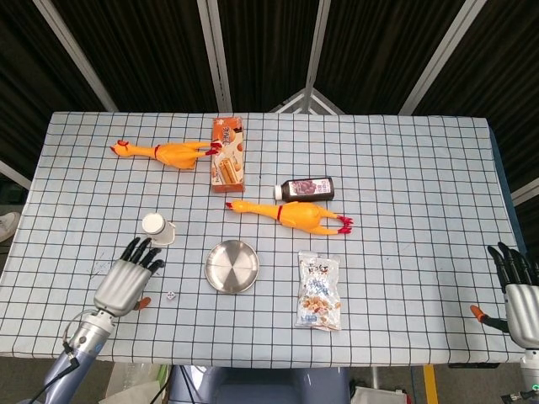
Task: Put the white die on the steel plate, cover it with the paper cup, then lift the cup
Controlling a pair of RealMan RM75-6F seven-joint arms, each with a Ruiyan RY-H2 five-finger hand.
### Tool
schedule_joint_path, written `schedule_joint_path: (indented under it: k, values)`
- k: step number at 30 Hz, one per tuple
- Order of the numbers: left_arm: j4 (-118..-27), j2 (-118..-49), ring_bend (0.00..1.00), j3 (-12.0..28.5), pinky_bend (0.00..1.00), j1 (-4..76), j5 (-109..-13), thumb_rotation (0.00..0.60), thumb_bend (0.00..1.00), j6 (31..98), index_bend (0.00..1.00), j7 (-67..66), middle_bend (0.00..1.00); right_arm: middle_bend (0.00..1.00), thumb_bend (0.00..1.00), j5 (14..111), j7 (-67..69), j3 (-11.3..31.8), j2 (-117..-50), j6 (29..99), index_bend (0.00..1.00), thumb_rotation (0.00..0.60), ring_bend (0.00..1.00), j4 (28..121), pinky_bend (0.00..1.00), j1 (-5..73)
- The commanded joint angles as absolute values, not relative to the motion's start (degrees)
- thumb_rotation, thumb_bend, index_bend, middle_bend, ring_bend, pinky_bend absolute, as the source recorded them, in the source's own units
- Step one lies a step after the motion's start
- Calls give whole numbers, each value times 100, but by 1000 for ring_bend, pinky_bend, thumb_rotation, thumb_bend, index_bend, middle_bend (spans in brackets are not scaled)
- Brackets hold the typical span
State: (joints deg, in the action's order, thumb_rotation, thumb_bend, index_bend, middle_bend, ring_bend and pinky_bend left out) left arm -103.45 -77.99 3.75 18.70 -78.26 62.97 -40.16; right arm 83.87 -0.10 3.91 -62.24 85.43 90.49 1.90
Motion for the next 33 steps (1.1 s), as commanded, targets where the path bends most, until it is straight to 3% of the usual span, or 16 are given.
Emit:
schedule_joint_path:
  k: [1,5,10,33]
  values:
    - [-10418,-8109,0,384,0,2102,-7325,600,235,6036,315,-4499,131,46,124,8380,-6,393,-6225,8545,62,600,53,9047,0,186]
    - [-10357,-8260,0,325,0,2194,-7082,600,242,5976,342,-4674,131,46,124,8356,-4,392,-6225,8521,63,600,53,9051,0,187]
    - [-10280,-8345,0,241,0,2282,-6992,600,320,5904,392,-4608,125,46,124,8333,-11,402,-6219,8517,63,600,53,9072,0,185]
    - [-9883,-8328,0,87,0,2515,-6700,600,322,5981,434,-4376,127,46,124,8246,-111,406,-6238,8429,62,600,53,9112,0,201]
